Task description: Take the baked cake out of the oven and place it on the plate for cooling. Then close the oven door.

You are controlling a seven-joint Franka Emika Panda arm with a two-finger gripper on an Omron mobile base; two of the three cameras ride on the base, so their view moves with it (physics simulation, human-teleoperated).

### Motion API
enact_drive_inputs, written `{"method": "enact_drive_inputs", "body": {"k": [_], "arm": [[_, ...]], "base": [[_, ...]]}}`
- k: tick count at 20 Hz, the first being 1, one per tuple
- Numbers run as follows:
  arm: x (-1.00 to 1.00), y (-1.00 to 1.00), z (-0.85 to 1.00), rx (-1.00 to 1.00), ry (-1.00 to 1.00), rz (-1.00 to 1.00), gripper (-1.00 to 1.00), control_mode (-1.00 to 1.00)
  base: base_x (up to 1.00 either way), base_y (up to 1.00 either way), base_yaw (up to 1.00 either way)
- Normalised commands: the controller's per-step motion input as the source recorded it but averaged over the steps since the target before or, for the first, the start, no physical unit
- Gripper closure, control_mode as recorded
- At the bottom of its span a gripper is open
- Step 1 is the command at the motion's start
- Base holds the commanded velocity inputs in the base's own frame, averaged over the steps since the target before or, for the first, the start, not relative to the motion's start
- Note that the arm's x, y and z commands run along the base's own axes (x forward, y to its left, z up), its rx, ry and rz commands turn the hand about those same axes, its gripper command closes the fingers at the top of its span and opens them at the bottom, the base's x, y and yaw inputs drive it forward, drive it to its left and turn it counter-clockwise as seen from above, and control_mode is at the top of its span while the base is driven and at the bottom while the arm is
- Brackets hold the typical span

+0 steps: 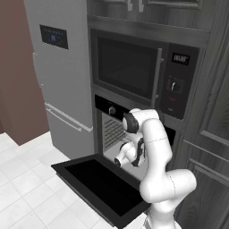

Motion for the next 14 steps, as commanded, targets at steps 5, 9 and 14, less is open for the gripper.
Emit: {"method": "enact_drive_inputs", "body": {"k": [5,9,14], "arm": [[-0.31,0.33,-0.37,0.00,0.19,0.05,1.00,-1.00],[-0.44,0.52,-0.33,0.00,0.24,0.06,1.00,-1.00],[-0.59,0.56,-0.26,0.00,0.26,0.08,1.00,-1.00]], "base": [[0.00,0.00,0.00],[0.00,0.00,0.00],[0.00,0.00,0.00]]}}
